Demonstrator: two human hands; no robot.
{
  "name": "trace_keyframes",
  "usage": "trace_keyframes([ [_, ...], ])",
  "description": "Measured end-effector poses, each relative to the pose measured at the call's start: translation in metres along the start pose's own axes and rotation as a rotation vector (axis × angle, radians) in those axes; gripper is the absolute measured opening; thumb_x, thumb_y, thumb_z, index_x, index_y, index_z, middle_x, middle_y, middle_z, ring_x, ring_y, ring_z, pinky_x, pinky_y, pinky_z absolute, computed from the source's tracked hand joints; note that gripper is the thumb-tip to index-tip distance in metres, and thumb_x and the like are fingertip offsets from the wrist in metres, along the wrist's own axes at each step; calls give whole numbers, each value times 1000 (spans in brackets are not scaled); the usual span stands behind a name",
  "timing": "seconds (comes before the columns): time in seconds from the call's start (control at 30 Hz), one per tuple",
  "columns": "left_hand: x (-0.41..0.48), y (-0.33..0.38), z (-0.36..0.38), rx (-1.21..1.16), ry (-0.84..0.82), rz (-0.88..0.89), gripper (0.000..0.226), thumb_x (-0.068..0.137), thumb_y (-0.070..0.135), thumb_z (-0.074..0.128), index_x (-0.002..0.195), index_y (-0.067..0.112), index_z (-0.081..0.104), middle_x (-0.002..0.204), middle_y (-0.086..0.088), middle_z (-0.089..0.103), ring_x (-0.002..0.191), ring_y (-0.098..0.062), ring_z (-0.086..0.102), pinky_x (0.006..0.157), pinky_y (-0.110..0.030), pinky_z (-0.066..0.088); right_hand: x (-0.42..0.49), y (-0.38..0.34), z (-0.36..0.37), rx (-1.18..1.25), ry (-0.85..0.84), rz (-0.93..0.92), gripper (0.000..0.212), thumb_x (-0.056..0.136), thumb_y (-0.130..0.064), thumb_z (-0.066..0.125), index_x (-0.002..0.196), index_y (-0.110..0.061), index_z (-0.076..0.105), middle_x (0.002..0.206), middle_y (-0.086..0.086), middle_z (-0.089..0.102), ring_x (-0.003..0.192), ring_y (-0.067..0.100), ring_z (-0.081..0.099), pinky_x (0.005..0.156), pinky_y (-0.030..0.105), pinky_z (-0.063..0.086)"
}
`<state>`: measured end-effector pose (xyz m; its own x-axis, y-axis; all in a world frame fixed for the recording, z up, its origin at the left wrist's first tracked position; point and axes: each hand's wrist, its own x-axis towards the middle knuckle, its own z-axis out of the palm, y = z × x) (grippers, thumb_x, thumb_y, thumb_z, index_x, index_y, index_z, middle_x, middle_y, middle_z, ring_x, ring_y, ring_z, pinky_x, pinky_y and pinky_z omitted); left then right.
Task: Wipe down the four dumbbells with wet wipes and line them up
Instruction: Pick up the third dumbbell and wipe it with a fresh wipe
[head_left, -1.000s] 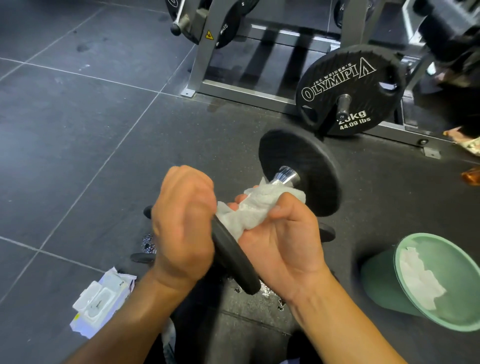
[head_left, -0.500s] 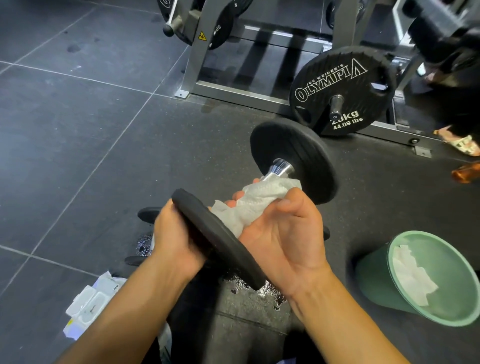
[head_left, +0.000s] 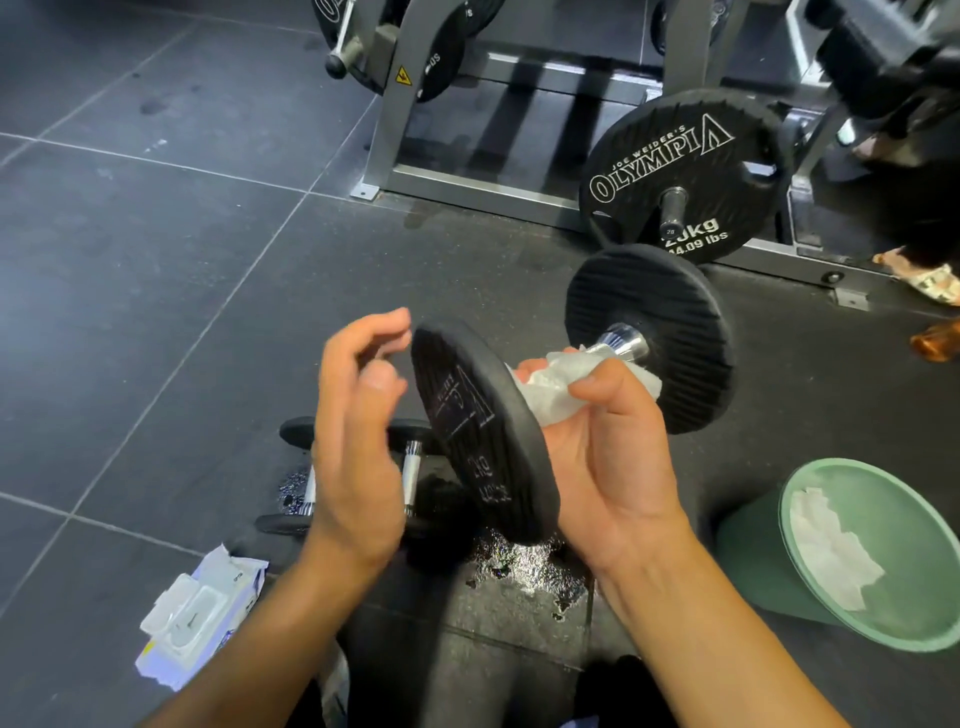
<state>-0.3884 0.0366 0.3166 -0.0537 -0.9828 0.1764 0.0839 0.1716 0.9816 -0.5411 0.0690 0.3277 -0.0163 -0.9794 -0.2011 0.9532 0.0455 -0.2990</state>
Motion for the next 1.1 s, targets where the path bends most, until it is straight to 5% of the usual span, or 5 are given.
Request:
trace_keyframes([
  [0.13,-24,9,18,-41,-311,-2,91,88,48,71,158,18,20,150,23,49,136,9,48,109,-17,42,0,1,2,-28,46,-28,33,66,-3,59,93,-18,47,92,7,41,103,34,43,107,42,42],
  [0.23,-31,3,25,-182,-276,-174,98,80,41,71,158,43,12,138,34,59,138,-4,54,117,-38,45,-6,0,11,-94,115,-113,23,70,-1,49,85,-18,49,83,5,44,84,25,51,81,32,57],
  [0.73,-8,16,5,-696,-447,-1286,103,77,97,28,124,21,78,132,-18,72,106,-52,73,69,-74,55,-5,2,-3,-83,-29,-11,41,68,0,49,101,-23,51,84,5,48,73,22,47,82,40,48],
  [0.97,-20,16,13,-657,-267,-822,45,74,56,69,112,33,70,125,-6,71,107,-25,75,74,-59,61,-2,-1,2,-127,68,-23,44,75,6,53,110,-20,45,85,3,46,72,17,46,80,36,52],
  [1.1,-28,6,14,-218,-328,-127,93,62,28,76,142,34,31,125,24,57,110,0,64,90,-22,54,1,-9,-3,-184,112,-28,51,77,-1,66,119,-15,40,86,4,48,83,21,45,75,38,56],
])
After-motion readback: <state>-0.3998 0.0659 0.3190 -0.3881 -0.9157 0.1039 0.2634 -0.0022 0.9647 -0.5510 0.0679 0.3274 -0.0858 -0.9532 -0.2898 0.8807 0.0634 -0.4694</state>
